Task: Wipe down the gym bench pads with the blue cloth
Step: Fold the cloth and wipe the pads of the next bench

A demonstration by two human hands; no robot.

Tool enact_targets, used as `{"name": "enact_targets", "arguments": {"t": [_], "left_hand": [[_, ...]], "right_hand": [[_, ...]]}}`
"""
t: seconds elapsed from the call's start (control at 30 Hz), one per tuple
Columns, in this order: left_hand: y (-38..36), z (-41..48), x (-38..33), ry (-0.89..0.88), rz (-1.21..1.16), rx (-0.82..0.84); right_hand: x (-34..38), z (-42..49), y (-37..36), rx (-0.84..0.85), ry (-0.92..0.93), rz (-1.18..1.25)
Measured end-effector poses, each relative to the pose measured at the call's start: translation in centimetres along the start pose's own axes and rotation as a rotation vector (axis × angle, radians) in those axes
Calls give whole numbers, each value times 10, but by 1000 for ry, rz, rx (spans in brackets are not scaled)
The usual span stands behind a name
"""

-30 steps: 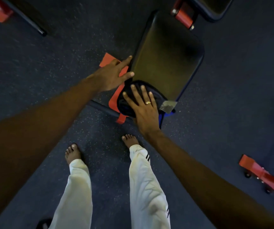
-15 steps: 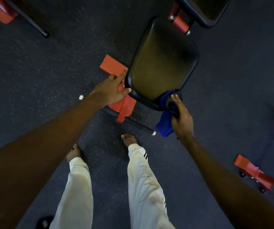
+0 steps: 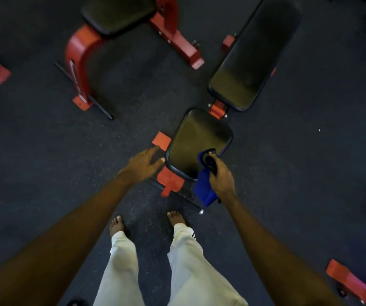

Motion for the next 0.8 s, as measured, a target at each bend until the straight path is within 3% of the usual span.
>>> {"name": "enact_targets", "arguments": {"t": [0.17, 0.43, 0.8], "left_hand": [[85, -25, -36, 63, -8, -182], [207, -61, -86, -6, 6, -399], [354, -57, -87, -181, -6, -537]], "right_hand": [[61, 17, 45, 23, 88, 83], [177, 39, 108, 8, 303, 127], [344, 51, 112, -111, 374, 147]]}}
Point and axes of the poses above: each hand's wrist, its own z-axis towards the middle knuckle, its own y-axis out of the back of the hand, x = y × z, the point moved 7 cm from there along z, towards the middle knuckle, and after that the axes turned 12 degrees about -x, right-handed, at the moved point
